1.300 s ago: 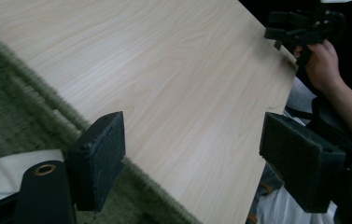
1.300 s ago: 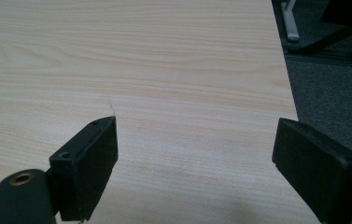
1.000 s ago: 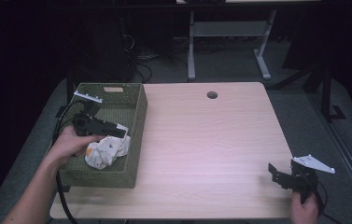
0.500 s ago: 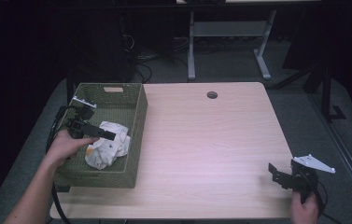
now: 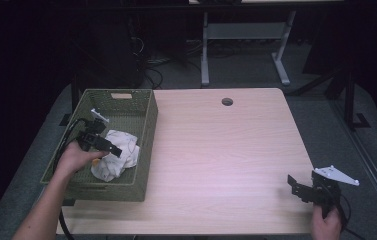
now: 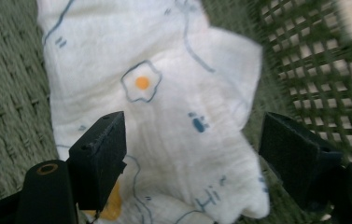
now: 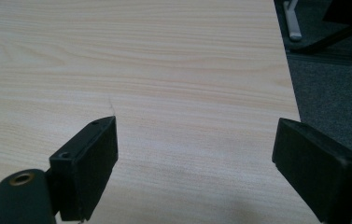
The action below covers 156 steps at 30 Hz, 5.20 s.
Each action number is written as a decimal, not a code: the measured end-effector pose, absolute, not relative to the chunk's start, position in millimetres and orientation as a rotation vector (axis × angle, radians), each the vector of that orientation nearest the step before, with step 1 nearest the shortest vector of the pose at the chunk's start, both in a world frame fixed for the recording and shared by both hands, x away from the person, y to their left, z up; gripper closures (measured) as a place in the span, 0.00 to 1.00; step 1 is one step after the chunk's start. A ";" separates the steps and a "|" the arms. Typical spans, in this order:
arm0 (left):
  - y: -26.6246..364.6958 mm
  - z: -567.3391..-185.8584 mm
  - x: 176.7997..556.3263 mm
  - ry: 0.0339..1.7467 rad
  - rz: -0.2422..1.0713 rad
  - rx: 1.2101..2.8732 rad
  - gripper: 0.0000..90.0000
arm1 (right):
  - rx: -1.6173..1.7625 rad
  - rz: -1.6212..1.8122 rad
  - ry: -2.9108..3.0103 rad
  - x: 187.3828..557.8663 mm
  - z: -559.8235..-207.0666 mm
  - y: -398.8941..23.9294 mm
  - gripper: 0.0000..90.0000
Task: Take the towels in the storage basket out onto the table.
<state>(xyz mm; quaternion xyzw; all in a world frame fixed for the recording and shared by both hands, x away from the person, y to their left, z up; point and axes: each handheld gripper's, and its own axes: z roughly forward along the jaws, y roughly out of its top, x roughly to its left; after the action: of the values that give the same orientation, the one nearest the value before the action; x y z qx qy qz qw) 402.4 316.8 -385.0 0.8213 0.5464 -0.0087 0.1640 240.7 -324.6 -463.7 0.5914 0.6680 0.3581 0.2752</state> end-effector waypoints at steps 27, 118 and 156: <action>294.2 -422.2 415.5 1.699 -0.050 2.561 0.58 | 1.579 0.969 1.802 240.2 -462.7 -323.4 0.15; 321.7 -291.0 386.2 1.344 -0.112 1.984 0.79 | 1.582 0.956 1.778 242.5 -463.1 -323.1 0.15; 239.5 -278.2 395.3 1.174 -0.165 2.036 0.79 | 1.578 0.963 1.780 241.7 -463.1 -324.1 0.15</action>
<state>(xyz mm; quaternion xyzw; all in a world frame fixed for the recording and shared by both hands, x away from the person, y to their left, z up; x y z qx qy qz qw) 395.3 239.5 -278.2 0.7984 0.4603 -0.0645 0.3827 241.7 -324.1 -463.1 0.5896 0.6651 0.3597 0.2839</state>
